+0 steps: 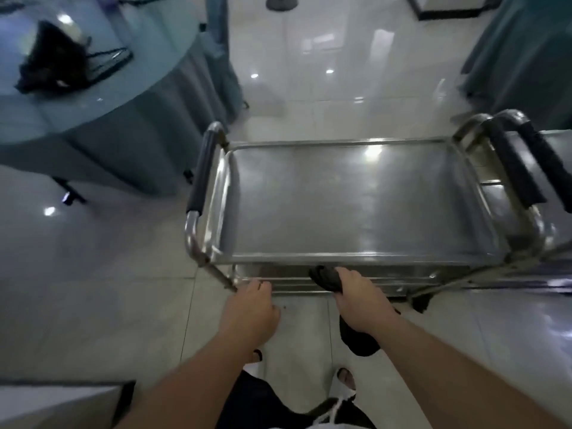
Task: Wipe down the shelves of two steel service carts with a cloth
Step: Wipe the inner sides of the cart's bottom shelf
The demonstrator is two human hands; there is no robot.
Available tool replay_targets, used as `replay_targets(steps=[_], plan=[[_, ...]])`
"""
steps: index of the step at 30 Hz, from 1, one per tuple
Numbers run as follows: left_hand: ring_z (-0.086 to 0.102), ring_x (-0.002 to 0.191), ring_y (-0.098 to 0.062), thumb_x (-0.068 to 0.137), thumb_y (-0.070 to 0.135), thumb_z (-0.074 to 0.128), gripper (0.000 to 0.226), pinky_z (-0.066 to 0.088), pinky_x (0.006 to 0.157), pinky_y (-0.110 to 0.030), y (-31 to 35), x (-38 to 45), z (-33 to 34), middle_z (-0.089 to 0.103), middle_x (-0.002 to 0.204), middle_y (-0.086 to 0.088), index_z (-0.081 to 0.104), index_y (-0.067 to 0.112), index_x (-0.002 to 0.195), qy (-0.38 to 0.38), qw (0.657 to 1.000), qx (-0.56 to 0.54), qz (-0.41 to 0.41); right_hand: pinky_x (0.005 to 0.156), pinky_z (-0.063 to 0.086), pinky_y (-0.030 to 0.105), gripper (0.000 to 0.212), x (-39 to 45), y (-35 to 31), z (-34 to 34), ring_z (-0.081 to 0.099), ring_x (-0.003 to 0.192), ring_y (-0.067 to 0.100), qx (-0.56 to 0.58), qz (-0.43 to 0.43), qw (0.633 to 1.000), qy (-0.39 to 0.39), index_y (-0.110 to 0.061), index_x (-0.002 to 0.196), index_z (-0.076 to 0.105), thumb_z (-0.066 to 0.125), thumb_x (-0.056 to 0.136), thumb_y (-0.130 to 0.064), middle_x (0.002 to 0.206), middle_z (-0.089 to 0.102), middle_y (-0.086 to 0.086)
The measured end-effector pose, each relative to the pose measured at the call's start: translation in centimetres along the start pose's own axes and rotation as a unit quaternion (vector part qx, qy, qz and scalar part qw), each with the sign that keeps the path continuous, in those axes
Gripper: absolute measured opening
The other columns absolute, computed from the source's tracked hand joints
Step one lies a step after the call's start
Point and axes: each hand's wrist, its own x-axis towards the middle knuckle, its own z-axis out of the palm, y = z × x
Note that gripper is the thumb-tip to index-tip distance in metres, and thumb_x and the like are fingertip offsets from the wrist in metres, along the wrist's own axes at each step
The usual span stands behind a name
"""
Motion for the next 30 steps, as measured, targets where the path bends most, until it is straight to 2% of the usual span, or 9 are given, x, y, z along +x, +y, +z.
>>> replay_targets(steps=[5,7,10,14,20,25,30], plan=[[0.055,0.125,-0.024,0.103,0.046,0.041,0.048,0.044,0.098,-0.041,-2.9,-2.5,3.3,0.056,0.140,0.000,0.049,0.023,0.144,-0.026,0.998,-0.022,-0.054,0.099,0.050,0.041,0.038,0.0,-0.8,3.7,0.058,0.118,0.027,0.008,-0.006,0.999,-0.046,-0.025,0.144,0.048,0.050,0.107,-0.033,0.136,0.058,0.003],[0.055,0.125,-0.024,0.104,0.046,0.040,0.051,0.043,0.098,-0.041,-4.3,-2.6,4.9,0.055,0.143,-0.001,0.047,0.023,0.148,-0.041,0.997,-0.023,-0.063,0.096,0.050,0.039,0.035,0.4,-1.2,5.6,0.060,0.111,0.026,0.037,0.016,0.997,-0.059,-0.025,0.141,0.052,0.052,0.106,-0.031,0.131,0.062,0.003],[0.055,0.124,-0.024,0.104,0.048,0.038,0.049,0.044,0.098,-0.040,-6.5,-2.0,7.2,0.056,0.141,-0.001,0.050,0.022,0.144,-0.070,0.996,-0.020,-0.061,0.086,0.047,0.034,0.033,1.3,-1.7,8.5,0.059,0.098,0.022,0.091,0.072,0.991,-0.061,-0.024,0.139,0.055,0.056,0.106,-0.028,0.122,0.066,0.005],[0.054,0.123,-0.025,0.105,0.045,0.038,0.047,0.045,0.098,-0.040,-8.6,-0.1,10.2,0.055,0.139,-0.003,0.050,0.021,0.143,-0.095,0.995,-0.026,-0.033,0.091,0.055,0.043,0.030,2.2,-1.4,12.7,0.064,0.097,0.027,0.116,0.117,0.984,-0.065,-0.022,0.136,0.056,0.056,0.106,-0.026,0.110,0.067,0.006],[0.053,0.125,-0.025,0.106,0.045,0.038,0.049,0.047,0.099,-0.041,-9.1,2.6,15.6,0.055,0.143,-0.002,0.047,0.021,0.148,-0.113,0.993,-0.020,-0.032,0.090,0.055,0.042,0.026,4.2,1.3,18.5,0.063,0.098,0.027,0.100,0.130,0.982,-0.092,-0.020,0.129,0.057,0.057,0.104,-0.026,0.114,0.064,0.006],[0.056,0.122,-0.025,0.104,0.047,0.041,0.049,0.046,0.096,-0.040,-8.1,6.1,22.1,0.057,0.139,-0.002,0.050,0.022,0.146,-0.116,0.991,-0.028,-0.066,0.094,0.055,0.043,0.031,8.7,5.2,24.3,0.064,0.105,0.029,0.094,0.120,0.981,-0.121,-0.015,0.134,0.055,0.055,0.106,-0.028,0.122,0.063,0.010],[0.054,0.127,-0.027,0.104,0.047,0.043,0.048,0.044,0.102,-0.042,-5.5,11.4,30.3,0.056,0.140,-0.004,0.050,0.021,0.144,-0.140,0.985,-0.059,-0.080,0.093,0.051,0.042,0.038,14.9,9.1,29.5,0.060,0.107,0.028,0.074,0.098,0.983,-0.135,-0.024,0.143,0.046,0.052,0.107,-0.035,0.127,0.056,0.006]])
